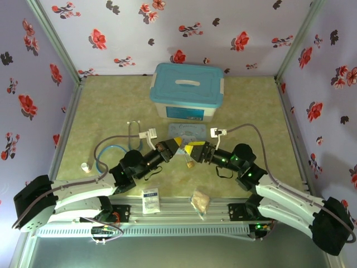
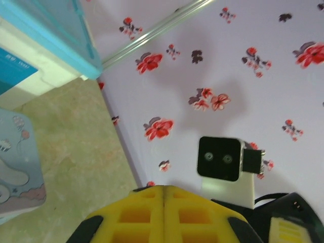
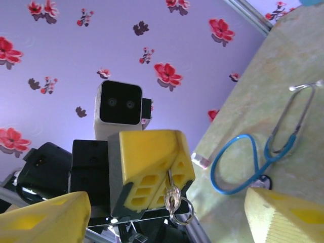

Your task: Unlock the padlock with the key

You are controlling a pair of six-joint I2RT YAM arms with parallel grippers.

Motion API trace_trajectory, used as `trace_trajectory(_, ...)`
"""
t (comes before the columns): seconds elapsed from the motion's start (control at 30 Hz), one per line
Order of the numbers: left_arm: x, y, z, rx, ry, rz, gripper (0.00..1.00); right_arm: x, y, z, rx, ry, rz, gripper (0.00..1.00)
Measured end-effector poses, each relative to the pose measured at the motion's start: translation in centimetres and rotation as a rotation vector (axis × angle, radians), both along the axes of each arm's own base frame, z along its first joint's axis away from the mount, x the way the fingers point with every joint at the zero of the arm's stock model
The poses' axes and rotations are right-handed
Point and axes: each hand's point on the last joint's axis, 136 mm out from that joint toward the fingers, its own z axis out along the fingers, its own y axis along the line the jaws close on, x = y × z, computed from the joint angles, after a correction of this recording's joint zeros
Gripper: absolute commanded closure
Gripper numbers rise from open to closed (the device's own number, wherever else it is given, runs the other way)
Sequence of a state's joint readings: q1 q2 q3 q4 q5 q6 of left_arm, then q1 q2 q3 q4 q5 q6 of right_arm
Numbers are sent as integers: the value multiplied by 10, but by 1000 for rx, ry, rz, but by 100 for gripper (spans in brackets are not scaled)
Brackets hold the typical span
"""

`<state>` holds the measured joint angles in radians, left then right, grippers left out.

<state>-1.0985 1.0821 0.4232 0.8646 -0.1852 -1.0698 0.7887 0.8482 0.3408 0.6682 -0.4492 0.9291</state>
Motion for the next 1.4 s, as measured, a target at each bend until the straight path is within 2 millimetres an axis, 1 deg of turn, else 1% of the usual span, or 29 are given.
trace_trajectory(0.13,0,2,12,-47,-21,8,100,-2,11,-5,0,1,30,29)
trace_trajectory(0.23,1,4,16,-63,-27,14,100,-1,17,-8,8,9,42,34)
trace_trajectory(0.37,1,4,18,-76,-25,14,100,1,21,-1,52,3,52,39)
trace_trajectory(0.43,0,5,21,-87,-26,14,100,2,23,2,73,3,58,47)
trace_trajectory(0.57,-1,7,24,-113,-32,13,100,-1,26,6,97,0,74,54)
trace_trajectory(0.67,-1,8,22,-126,-34,13,100,-3,26,10,112,-4,83,61)
trace_trajectory(0.77,0,7,17,-121,-27,18,100,-5,27,14,126,-10,89,63)
trace_trajectory(0.83,1,6,14,-120,-24,17,100,-7,28,15,131,-12,96,67)
trace_trajectory(0.9,0,6,15,-125,-25,16,100,-8,29,14,130,-12,101,73)
trace_trajectory(0.97,0,6,16,-131,-27,16,100,-7,32,10,126,-3,103,76)
trace_trajectory(1.07,0,7,18,-140,-31,16,100,-6,34,6,123,9,105,76)
trace_trajectory(1.27,0,9,15,-139,-29,23,100,-4,33,11,142,-6,95,80)
trace_trajectory(1.4,-1,8,17,-147,-32,19,100,-4,30,12,141,-8,81,87)
